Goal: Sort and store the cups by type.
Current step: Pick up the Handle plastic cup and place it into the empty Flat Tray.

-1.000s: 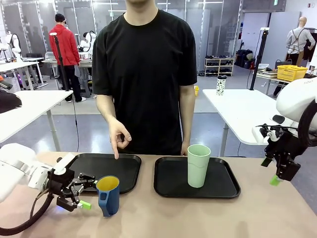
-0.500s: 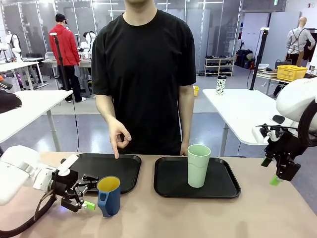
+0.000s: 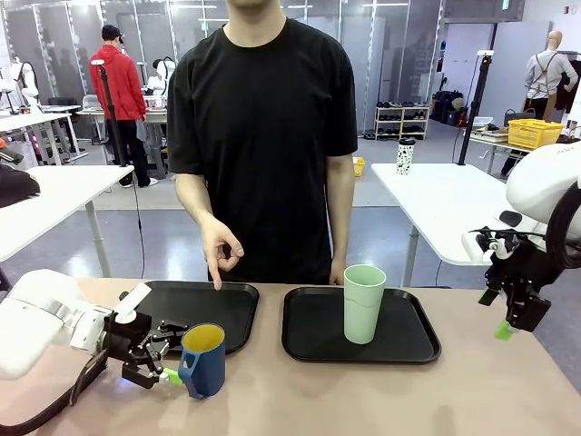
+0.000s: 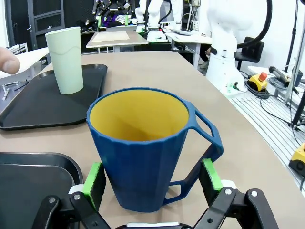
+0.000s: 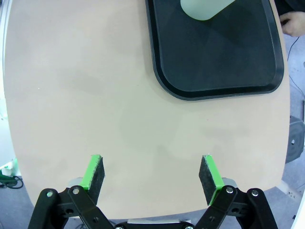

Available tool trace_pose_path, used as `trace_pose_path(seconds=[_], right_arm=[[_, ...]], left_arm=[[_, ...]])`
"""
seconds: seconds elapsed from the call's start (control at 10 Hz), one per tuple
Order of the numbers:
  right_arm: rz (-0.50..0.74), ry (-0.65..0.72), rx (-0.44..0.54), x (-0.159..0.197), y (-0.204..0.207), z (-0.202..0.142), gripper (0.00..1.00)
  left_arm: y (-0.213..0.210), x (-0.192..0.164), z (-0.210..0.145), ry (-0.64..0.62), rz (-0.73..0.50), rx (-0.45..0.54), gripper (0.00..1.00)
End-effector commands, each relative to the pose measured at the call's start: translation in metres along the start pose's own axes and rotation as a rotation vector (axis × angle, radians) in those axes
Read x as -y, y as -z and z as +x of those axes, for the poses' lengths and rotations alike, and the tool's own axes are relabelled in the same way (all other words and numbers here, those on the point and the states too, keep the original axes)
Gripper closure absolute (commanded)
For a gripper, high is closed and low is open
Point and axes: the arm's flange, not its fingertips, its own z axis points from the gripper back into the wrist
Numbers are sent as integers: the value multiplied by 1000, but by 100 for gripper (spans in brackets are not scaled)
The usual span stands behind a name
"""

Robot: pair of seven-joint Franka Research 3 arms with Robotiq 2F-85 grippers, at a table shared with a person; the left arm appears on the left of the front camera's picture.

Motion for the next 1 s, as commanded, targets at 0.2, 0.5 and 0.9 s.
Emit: trace_pose_path(seconds=[0.2, 0.5, 0.9], right_arm=[[-2, -5, -7, 0, 0, -1, 0], [-2, -5, -7, 0, 0, -1, 0], [-2, -5, -7, 0, 0, -1, 0]], left_arm=[[17, -10, -6, 54, 30, 34, 0], [24, -14, -5, 66, 26, 61, 0], [40, -17, -8, 55, -35, 57, 0]])
